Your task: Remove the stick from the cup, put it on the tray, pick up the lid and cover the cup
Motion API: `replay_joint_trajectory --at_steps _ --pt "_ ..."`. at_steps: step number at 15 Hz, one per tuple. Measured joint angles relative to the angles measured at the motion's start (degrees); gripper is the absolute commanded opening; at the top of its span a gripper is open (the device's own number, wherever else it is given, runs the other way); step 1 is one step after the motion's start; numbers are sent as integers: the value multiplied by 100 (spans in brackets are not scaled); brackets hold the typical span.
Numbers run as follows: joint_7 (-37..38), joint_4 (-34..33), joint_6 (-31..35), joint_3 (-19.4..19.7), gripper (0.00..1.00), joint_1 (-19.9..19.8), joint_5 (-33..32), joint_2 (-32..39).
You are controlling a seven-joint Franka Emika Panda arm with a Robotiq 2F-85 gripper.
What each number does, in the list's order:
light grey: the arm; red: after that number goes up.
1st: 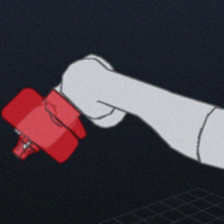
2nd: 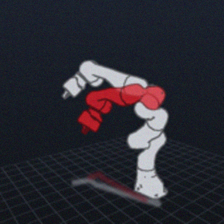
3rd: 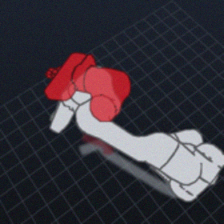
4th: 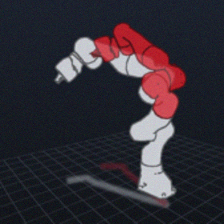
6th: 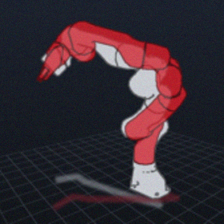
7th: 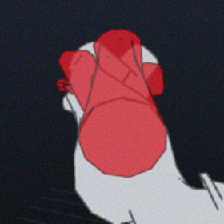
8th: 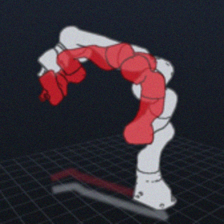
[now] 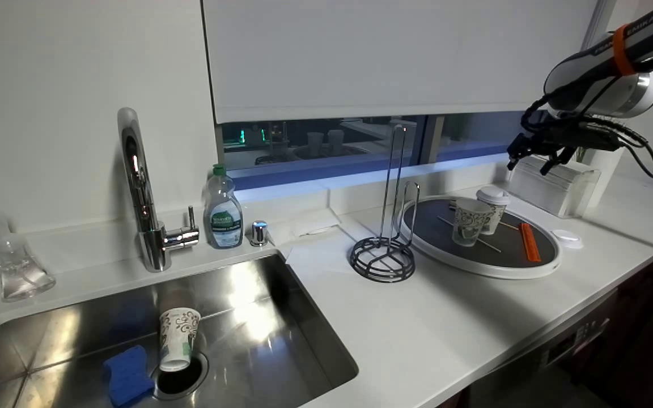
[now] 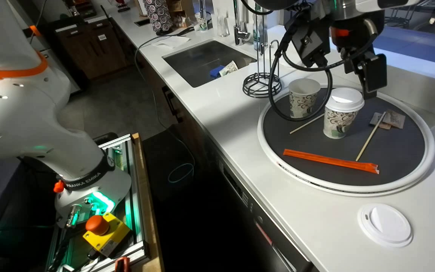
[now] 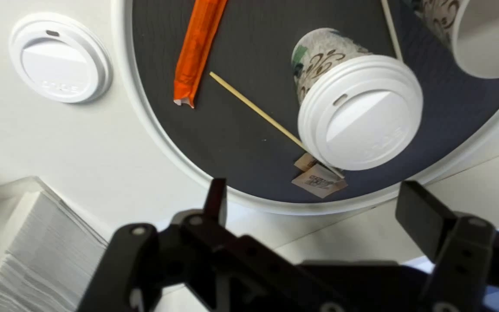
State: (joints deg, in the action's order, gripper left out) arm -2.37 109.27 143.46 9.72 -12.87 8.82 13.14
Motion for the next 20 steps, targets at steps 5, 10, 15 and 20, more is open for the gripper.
replay_joint_trajectory --at_steps 5,10,15,20 --pt "1120 -364 0 547 100 -122 -222 489" --pt "2011 -770 -243 908 100 -293 -225 1137" --pt "1551 -1220 -368 533 100 -866 479 1777" --pt "1083 -1616 -390 276 100 -1246 700 2248"
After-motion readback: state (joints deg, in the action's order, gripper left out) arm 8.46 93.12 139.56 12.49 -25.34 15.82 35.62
